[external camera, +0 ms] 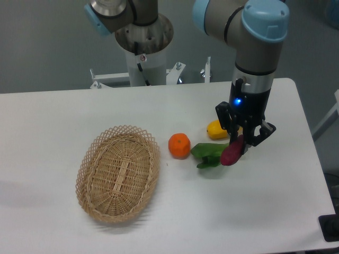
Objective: Place the sweet potato in the basket
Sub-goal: 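Lift the purple sweet potato with the gripper and carry it toward the basket, then move the held sweet potato over the wicker basket and lower it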
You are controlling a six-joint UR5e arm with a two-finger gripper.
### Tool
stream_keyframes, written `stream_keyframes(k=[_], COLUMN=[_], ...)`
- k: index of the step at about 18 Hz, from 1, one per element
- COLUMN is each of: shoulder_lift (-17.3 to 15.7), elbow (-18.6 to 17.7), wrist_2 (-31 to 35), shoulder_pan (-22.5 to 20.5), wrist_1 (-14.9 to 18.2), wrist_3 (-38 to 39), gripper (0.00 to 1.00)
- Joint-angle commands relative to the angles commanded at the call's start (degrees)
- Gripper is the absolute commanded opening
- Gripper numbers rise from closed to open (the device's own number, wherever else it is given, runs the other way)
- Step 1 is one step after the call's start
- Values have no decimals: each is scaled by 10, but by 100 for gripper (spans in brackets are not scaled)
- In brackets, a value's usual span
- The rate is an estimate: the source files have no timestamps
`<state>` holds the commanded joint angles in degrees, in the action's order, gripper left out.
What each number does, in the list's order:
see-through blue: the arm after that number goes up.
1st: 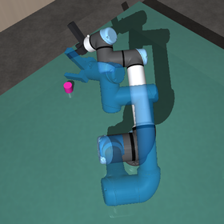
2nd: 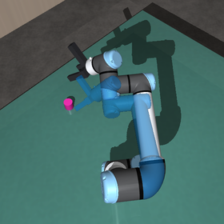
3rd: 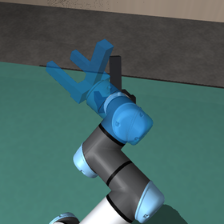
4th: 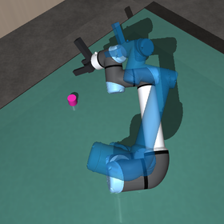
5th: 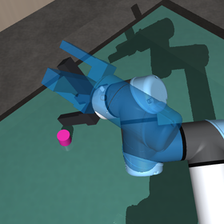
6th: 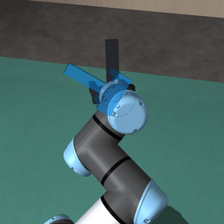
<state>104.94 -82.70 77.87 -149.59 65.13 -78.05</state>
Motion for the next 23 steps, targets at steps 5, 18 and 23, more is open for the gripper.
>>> stream_keyframes(k=[5, 18, 23], shoulder_lift=[1, 2, 4], elbow=[-9, -83, -147], wrist_2=[-1, 12, 60], shoulder_pan=[9, 125, 200], wrist_1=[0, -92, -158], wrist_3=[32, 242, 359], gripper=[26, 26, 26])
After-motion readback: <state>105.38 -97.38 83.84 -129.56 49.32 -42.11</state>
